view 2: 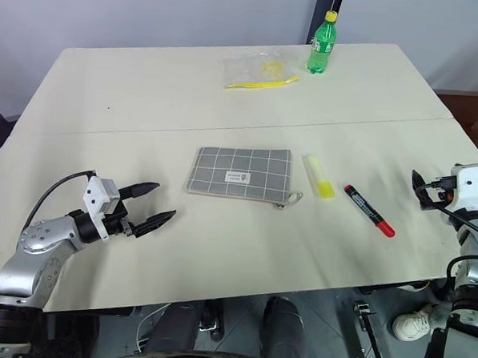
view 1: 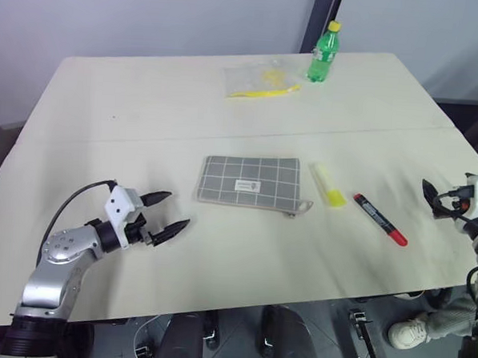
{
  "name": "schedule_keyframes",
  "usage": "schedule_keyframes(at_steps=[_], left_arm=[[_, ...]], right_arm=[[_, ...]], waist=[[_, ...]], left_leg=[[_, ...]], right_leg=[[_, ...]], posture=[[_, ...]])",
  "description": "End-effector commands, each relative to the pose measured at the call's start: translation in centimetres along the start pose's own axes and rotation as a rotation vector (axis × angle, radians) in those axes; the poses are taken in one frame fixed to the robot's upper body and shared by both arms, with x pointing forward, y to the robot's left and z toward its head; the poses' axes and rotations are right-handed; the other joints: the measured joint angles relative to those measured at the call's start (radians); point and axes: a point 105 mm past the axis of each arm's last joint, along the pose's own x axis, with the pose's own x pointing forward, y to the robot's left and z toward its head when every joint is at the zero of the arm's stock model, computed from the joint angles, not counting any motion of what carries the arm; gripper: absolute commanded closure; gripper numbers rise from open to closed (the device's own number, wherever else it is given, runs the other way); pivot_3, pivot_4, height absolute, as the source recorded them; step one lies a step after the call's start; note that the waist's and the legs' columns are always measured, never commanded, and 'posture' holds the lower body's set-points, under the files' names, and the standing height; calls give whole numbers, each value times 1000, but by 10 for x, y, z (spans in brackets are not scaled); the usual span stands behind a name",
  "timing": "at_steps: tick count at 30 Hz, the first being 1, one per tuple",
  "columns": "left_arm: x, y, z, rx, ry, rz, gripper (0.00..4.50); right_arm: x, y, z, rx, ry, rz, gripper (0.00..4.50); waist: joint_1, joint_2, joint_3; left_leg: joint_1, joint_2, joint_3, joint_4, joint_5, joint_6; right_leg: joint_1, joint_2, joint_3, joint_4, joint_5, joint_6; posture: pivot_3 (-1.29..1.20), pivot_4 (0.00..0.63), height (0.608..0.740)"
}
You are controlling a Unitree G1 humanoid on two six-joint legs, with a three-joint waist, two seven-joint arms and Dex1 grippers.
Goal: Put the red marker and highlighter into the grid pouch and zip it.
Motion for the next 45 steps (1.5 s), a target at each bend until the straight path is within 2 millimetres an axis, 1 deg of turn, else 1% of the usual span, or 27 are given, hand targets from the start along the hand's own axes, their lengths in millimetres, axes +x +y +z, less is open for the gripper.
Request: schedule_keyframes(at_steps=[1,6,12,16,21,28,33,37,44,45], left_arm=[[-3,3,10,37,-40,17,162],[-1,8,10,66,-22,33,162],[2,9,12,88,-40,25,162],[5,13,11,94,-32,24,162],[4,16,16,115,-39,18,162],[3,18,17,127,-46,40,162],[-1,18,16,155,-39,48,162],[-3,23,19,174,-46,61,162],[0,28,21,216,-54,74,162],[1,29,21,227,-56,80,162]], right_arm=[[2,-4,14,-17,-52,-13,64],[1,-4,14,-20,-53,-9,64],[0,-2,14,-21,-56,-5,64],[2,4,19,-19,-77,9,64],[3,9,21,-17,-86,19,64],[4,11,21,-18,-79,30,64],[4,17,22,-17,-85,52,64],[5,21,24,-14,-93,64,64],[10,34,35,28,-128,106,64],[11,37,38,31,-136,114,560]], waist=[[0,0,0],[0,0,0],[0,0,0],[0,0,0],[0,0,0],[0,0,0],[-1,0,0],[0,0,0],[0,0,0],[0,0,0]], left_leg=[[0,0,0,0,0,0],[0,0,0,0,0,0],[0,0,0,0,0,0],[0,0,0,0,0,0],[0,0,0,0,0,0],[0,0,0,0,0,0],[0,0,0,0,0,0],[0,0,0,0,0,0],[0,0,0,0,0,0],[0,0,0,0,0,0]], right_leg=[[0,0,0,0,0,0],[0,0,0,0,0,0],[0,0,0,0,0,0],[0,0,0,0,0,0],[0,0,0,0,0,0],[0,0,0,0,0,0],[0,0,0,0,0,0],[-1,0,0,0,0,0],[-1,0,0,0,0,0],[-1,0,0,0,0,0]], posture=[[0,150,740],[0,150,740],[0,150,740],[0,150,740],[0,150,740],[0,150,740],[0,150,740],[0,150,740],[0,150,740],[0,150,740]])
